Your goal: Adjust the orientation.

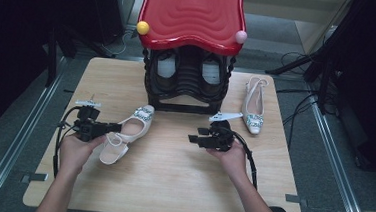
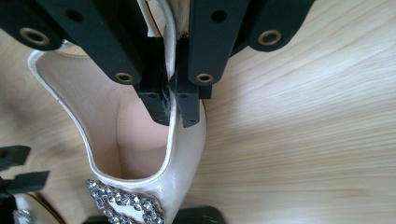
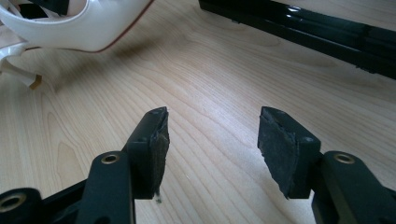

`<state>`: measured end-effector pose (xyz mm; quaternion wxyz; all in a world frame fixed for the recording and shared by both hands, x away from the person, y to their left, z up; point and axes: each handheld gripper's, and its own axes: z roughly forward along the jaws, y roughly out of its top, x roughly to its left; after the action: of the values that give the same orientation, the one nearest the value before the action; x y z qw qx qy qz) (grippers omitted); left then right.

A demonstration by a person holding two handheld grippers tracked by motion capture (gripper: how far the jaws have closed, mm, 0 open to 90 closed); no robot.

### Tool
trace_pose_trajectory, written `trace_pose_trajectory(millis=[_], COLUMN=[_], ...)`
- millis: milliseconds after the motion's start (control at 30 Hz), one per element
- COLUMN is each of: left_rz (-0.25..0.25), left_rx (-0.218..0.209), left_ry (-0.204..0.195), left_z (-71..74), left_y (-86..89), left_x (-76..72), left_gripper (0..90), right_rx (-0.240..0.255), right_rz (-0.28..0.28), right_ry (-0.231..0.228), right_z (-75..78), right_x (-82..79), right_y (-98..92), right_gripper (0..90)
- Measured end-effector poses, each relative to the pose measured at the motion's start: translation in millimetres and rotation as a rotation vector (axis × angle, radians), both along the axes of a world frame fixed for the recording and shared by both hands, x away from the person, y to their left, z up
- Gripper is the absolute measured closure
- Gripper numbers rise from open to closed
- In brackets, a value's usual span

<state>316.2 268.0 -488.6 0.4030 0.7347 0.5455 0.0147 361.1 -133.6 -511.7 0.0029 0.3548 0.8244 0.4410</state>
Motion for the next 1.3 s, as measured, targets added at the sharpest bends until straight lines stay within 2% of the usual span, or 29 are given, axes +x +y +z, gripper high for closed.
trace_pose_trajectory(millis=[100,133,200,300,333,367,400,433,467,600,967,1000,1033,1167,1300], left_rz=[-0.048,-0.048,-0.089,-0.113,-0.148,-0.148,-0.183,-0.183,-0.206,-0.264,-0.285,-0.285,-0.284,-0.298,-0.301], left_rx=[-0.009,-0.009,-0.007,-0.007,-0.012,-0.012,-0.041,-0.041,-0.052,-0.026,-0.015,-0.025,-0.030,0.013,0.007], left_ry=[-0.003,-0.003,-0.007,-0.002,0.006,0.006,0.020,0.020,0.026,0.026,0.043,0.042,0.048,0.021,0.008], left_z=[0.8,0.8,0.1,-1.0,-3.0,-3.0,-4.9,-4.9,-5.3,-8.3,-26.4,-27.4,-27.3,-23.9,-19.2], left_y=[-20.0,-20.0,-34.6,-44.8,-55.0,-55.0,-64.0,-64.0,-71.1,-96.6,-125.3,-125.8,-126.2,-129.8,-129.0], left_x=[3.3,3.3,6.8,9.0,11.9,11.9,13.9,13.9,14.6,17.6,29.0,29.9,30.7,28.1,26.5], left_gripper=[86.8,86.8,86.8,86.7,86.7,86.6,86.3,86.3,86.3,86.3,85.7,85.8,85.8,83.3,78.2], right_rx=[-0.011,-0.011,-0.013,-0.013,-0.017,-0.022,-0.023,-0.023,-0.021,-0.029,-0.038,-0.041,-0.041,-0.049,-0.049], right_rz=[-0.006,-0.012,-0.018,-0.027,-0.038,-0.039,-0.043,-0.043,-0.046,-0.065,-0.090,-0.090,-0.090,-0.088,-0.079], right_ry=[-0.016,-0.024,-0.023,-0.025,-0.018,-0.012,-0.012,-0.012,-0.015,-0.019,-0.017,-0.016,-0.016,-0.017,-0.019], right_z=[-0.9,-1.0,-0.9,-1.2,-1.8,-1.9,-1.9,-1.9,-2.2,-3.4,-5.0,-5.4,-5.4,-6.5,-7.5], right_x=[-3.3,-4.5,-6.3,-8.4,-10.8,-11.7,-12.7,-12.7,-13.7,-19.4,-25.7,-27.2,-27.2,-29.1,-30.0], right_y=[-1.0,-1.6,-4.1,-7.2,-10.4,-11.6,-12.7,-12.7,-13.6,-19.9,-28.8,-28.6,-28.6,-27.4,-25.3], right_gripper=[44.1,44.1,44.1,44.1,44.1,44.1,44.1,44.1,44.1,44.1,44.0,44.0,44.0,44.0,44.0])
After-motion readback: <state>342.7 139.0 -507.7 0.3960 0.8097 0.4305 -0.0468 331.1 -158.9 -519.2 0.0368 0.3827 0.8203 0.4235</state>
